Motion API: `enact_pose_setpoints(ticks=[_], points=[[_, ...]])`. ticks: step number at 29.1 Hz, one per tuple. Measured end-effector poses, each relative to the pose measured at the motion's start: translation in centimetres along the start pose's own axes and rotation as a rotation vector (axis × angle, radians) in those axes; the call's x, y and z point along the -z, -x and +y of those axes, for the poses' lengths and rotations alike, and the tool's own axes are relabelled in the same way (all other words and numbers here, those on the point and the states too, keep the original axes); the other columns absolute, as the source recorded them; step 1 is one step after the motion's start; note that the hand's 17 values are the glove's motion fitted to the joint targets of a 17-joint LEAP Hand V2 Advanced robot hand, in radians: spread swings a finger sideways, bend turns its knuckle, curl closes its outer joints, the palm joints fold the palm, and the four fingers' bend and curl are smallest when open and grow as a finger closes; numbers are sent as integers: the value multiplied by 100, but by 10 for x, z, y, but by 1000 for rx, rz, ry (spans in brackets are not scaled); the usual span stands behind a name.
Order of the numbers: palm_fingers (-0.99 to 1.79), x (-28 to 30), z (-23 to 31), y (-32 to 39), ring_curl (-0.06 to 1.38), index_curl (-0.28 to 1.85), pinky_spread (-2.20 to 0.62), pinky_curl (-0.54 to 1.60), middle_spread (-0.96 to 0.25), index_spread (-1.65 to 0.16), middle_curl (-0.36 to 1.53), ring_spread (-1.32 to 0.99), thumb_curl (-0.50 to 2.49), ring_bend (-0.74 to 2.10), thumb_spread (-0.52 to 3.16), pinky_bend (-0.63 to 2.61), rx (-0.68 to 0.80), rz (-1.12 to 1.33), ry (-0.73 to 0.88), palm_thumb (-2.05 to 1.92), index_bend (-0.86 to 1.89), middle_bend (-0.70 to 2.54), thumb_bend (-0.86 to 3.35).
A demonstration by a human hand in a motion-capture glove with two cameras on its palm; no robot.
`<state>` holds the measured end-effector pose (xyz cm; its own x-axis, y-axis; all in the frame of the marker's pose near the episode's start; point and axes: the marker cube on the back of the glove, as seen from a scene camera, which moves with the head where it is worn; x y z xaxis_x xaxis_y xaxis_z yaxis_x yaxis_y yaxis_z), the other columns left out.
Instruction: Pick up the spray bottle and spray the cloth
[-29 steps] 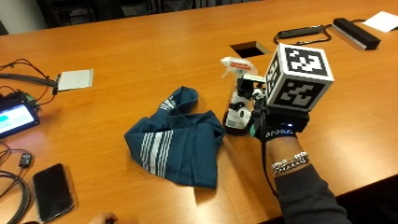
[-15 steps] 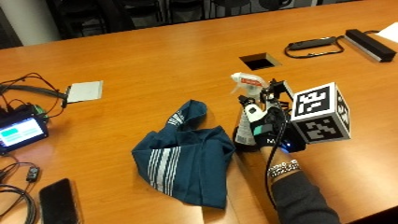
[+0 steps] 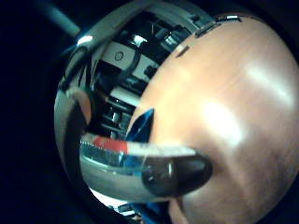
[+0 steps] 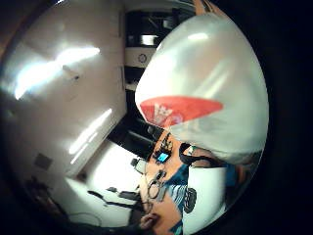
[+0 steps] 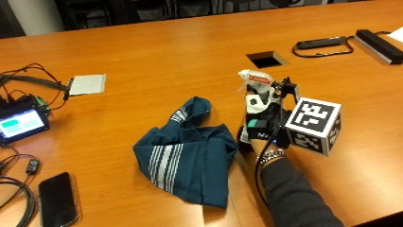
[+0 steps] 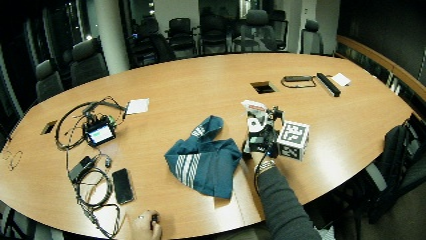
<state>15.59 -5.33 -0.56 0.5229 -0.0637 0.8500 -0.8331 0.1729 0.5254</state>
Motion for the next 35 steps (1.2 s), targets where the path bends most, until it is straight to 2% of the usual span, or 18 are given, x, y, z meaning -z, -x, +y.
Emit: enact_pose_setpoints(ticks=[2, 9, 13, 23, 30, 35], points=[[142, -1, -1, -1, 40, 38, -13, 34, -16, -26, 44, -16, 42, 53, 84, 37, 59, 36, -49, 91, 17, 39, 3], [144, 6, 0, -5, 45, 41, -26, 38, -18, -26, 48, -19, 49, 64, 73, 47, 125, 98, -9, 92, 18, 48, -1], [142, 12, -11, 8, 46, 43, -29, 39, -19, -26, 50, -19, 52, 67, 70, 49, 232, 157, 92, 92, 19, 50, -2], [140, 21, -46, 60, 47, 47, -32, 41, -20, -26, 52, -20, 58, 71, 66, 53, 616, 435, 424, 91, 20, 53, -3], [140, 14, -53, 77, 47, 50, -33, 41, -21, -27, 52, -20, 61, 72, 63, 54, 814, 682, 588, 90, 21, 54, -3], [140, 3, -45, 77, 47, 51, -33, 41, -21, -27, 53, -21, 63, 72, 61, 53, 902, 835, 701, 90, 21, 55, -3]])
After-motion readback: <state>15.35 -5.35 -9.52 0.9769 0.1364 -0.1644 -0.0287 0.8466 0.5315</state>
